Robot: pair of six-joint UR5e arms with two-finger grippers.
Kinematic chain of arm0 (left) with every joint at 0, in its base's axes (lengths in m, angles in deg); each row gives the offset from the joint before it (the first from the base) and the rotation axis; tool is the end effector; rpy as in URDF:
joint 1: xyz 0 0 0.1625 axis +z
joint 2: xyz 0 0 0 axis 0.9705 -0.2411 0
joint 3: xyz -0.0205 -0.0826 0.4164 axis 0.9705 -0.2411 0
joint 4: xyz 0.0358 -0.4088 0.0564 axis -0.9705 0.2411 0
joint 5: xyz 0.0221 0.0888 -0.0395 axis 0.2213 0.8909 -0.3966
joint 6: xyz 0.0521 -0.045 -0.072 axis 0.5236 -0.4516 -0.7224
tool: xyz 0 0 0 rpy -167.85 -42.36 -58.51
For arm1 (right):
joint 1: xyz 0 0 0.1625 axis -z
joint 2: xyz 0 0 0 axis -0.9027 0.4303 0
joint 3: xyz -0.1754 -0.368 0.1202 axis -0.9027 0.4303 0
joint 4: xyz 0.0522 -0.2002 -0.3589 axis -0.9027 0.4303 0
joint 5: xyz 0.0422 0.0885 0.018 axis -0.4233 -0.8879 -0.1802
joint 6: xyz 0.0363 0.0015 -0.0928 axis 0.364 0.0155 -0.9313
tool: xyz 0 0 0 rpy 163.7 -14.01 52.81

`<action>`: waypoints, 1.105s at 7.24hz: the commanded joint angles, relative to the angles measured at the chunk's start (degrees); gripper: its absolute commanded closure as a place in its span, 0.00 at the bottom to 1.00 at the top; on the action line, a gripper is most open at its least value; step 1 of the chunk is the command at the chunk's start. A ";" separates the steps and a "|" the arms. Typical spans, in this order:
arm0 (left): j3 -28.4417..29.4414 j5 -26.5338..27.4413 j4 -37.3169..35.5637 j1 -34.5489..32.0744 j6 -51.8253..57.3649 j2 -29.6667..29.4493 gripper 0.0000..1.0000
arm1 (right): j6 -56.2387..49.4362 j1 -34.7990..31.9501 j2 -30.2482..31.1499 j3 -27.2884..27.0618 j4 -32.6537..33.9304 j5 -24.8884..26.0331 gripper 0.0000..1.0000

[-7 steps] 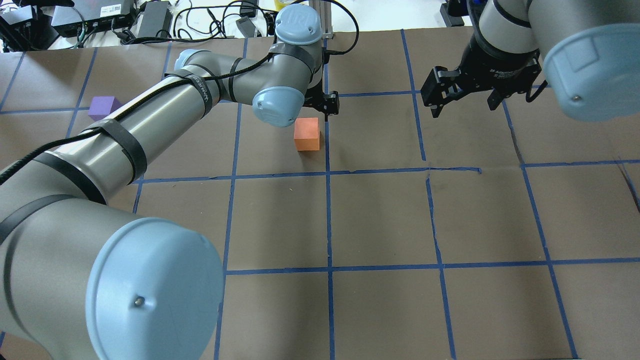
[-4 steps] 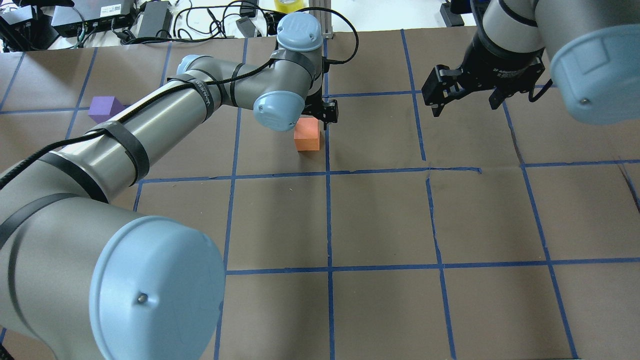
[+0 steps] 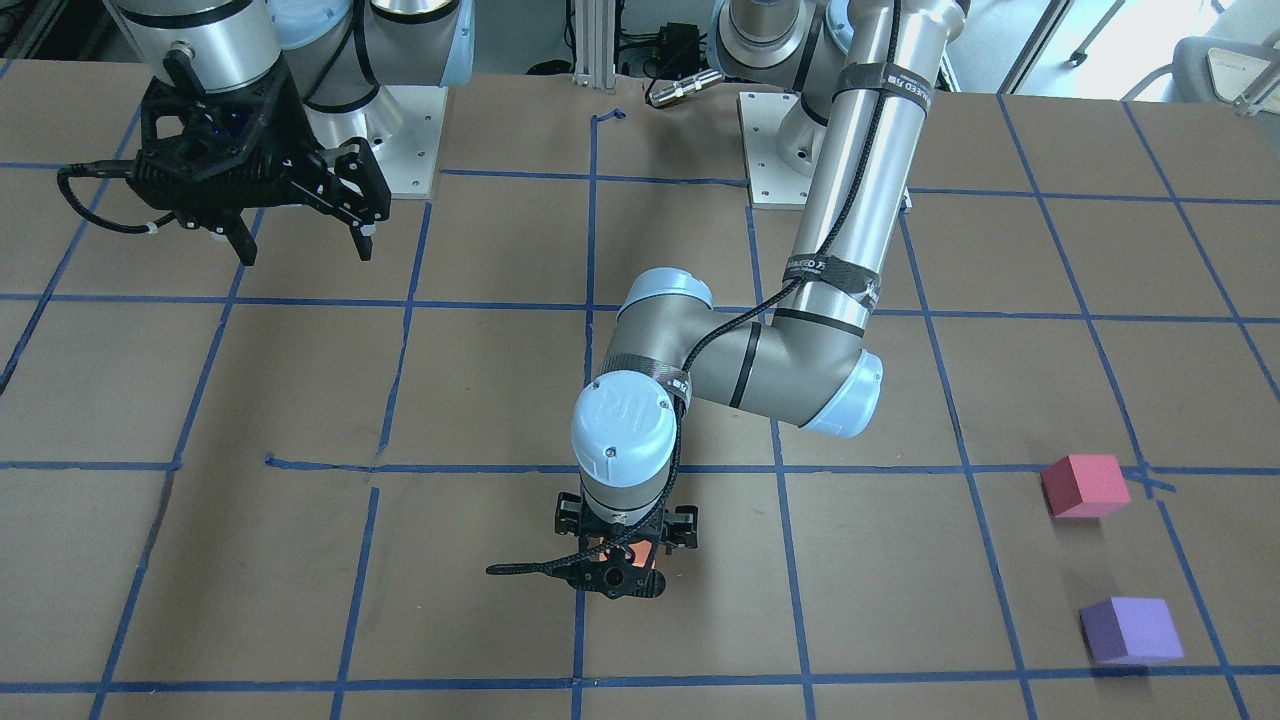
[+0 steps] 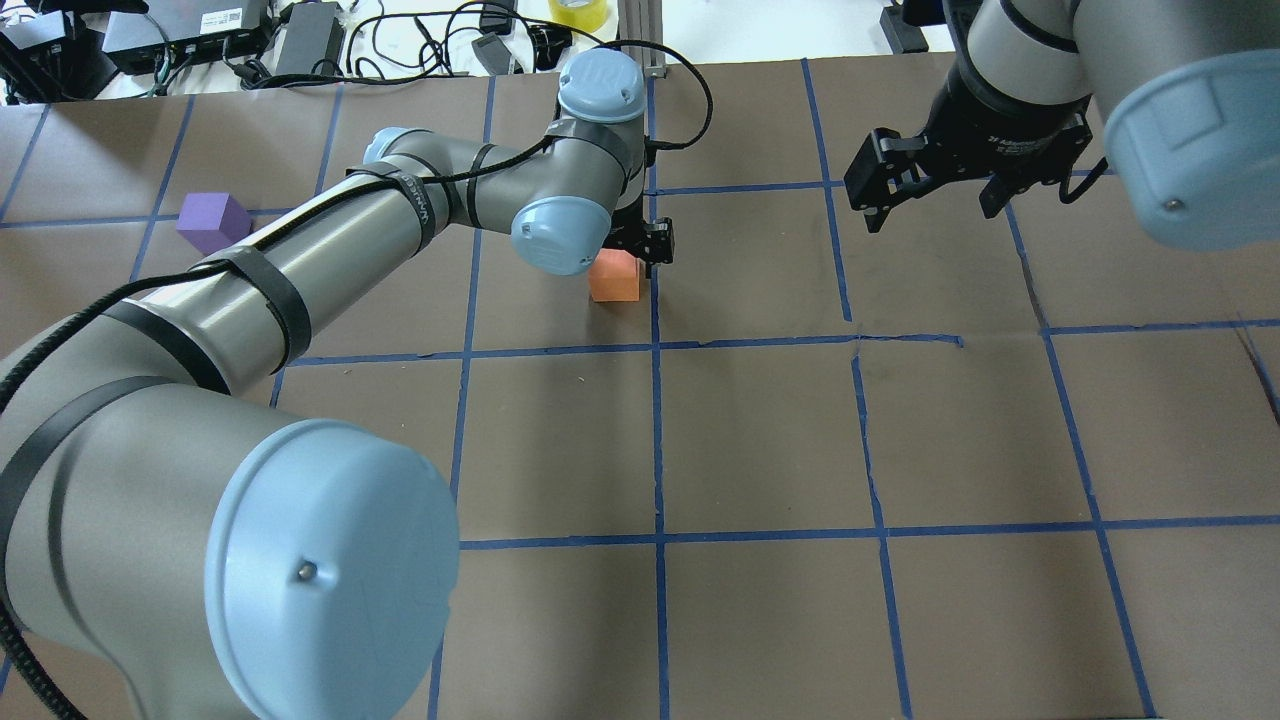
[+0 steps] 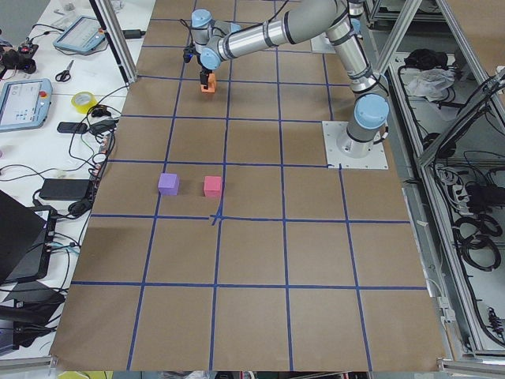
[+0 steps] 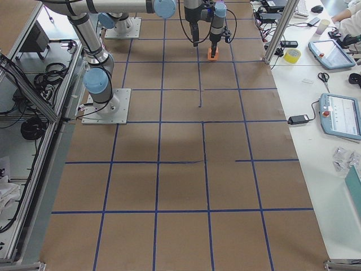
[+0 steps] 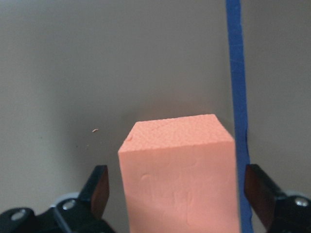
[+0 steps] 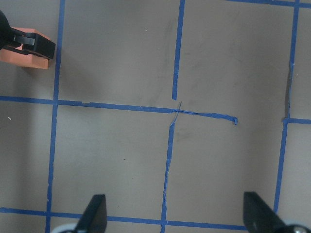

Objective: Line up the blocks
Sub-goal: 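Lower the left gripper and grasp the orange cube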

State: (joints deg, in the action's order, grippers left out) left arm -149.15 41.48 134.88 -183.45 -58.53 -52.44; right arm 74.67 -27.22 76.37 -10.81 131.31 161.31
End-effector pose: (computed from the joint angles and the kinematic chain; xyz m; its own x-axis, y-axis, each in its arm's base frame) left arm -0.3364 -0.6473 0.1894 -0.9912 0.1190 -0.0573 0.1200 0.9927 -0.0135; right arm 0.1476 -0.4775 0.4948 -0.9961 -0.0878 0.0081 -0.0882 0.9897 -0.1127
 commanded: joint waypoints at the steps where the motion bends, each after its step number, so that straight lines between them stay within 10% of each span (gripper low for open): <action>1: 0.03 0.30 -0.12 0.00 -0.36 -0.06 0.47 | 0.00 -0.03 0.01 0.02 -0.63 0.00 0.00; 2: -0.05 0.22 -0.12 0.00 -2.37 0.02 0.79 | 0.09 0.06 0.01 0.02 -0.98 0.00 0.00; 3: -0.05 0.13 -0.12 0.00 -2.56 0.63 0.88 | 0.35 0.06 0.01 0.02 -1.42 0.00 0.00; 8: -2.32 1.01 0.06 6.64 -1.68 5.80 1.00 | 2.29 0.06 0.36 0.02 -2.74 0.79 0.00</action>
State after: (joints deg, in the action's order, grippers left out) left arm -150.13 42.03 134.84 -180.54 -60.53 -48.90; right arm 76.60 -27.16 76.70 -10.77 128.81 161.56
